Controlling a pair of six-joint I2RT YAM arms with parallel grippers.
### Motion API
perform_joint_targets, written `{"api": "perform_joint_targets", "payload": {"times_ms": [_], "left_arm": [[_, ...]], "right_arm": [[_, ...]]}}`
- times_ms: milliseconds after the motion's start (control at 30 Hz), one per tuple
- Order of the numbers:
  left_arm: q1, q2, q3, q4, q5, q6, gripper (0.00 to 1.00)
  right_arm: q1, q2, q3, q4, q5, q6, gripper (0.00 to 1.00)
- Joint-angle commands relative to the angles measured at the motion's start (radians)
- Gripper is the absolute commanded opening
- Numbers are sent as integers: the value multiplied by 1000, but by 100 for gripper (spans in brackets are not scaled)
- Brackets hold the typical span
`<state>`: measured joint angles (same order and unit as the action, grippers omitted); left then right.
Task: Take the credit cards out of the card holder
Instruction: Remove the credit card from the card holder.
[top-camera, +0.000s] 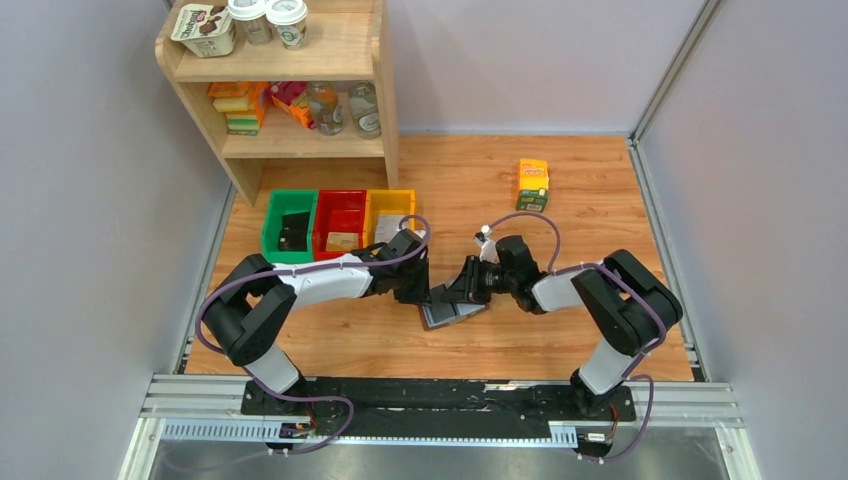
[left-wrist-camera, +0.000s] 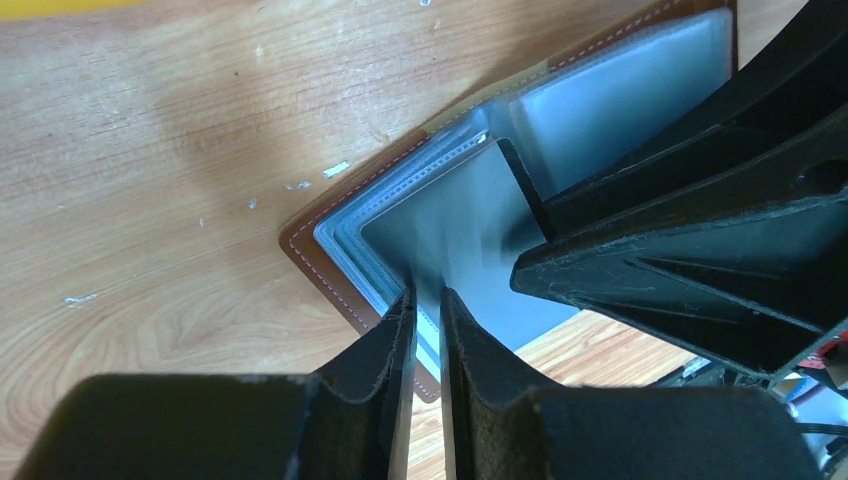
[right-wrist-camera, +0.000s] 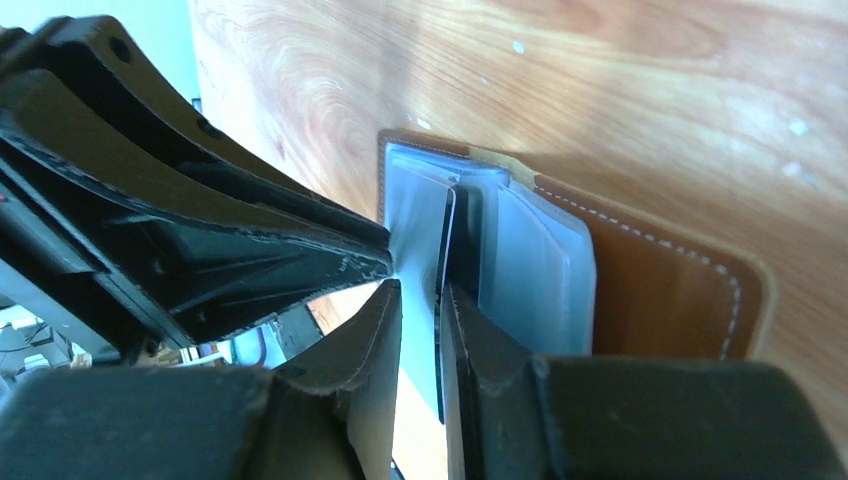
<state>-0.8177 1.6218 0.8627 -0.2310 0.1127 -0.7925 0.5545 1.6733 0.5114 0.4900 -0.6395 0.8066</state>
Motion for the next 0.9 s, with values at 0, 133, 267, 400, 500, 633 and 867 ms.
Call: {"api": "perform_joint_targets", "payload": {"times_ms": [0, 133, 267, 400, 500, 633, 867], "left_arm": [[-18, 23, -11, 25, 7, 18, 21], [-18, 12, -16, -2, -18, 24, 21], [-18, -11, -33, -14, -47, 24, 21], [-18, 0, -30, -31, -53, 27, 21], [-18, 9, -24, -42, -56, 29, 20], [-17, 18, -16, -53, -58, 29, 19], [-18, 29, -7, -60, -56, 30, 18]], "right_arm": [[59, 28, 56, 114, -110, 46, 22], [51, -12, 36, 111, -108, 43, 16], [32, -41, 15, 111, -117, 36, 12], [16, -40, -7, 150, -134, 58, 11], [2, -47, -19, 179, -143, 71, 11], [-18, -69, -40, 185, -143, 77, 11], [-50, -86, -71, 191, -149, 72, 11]]}}
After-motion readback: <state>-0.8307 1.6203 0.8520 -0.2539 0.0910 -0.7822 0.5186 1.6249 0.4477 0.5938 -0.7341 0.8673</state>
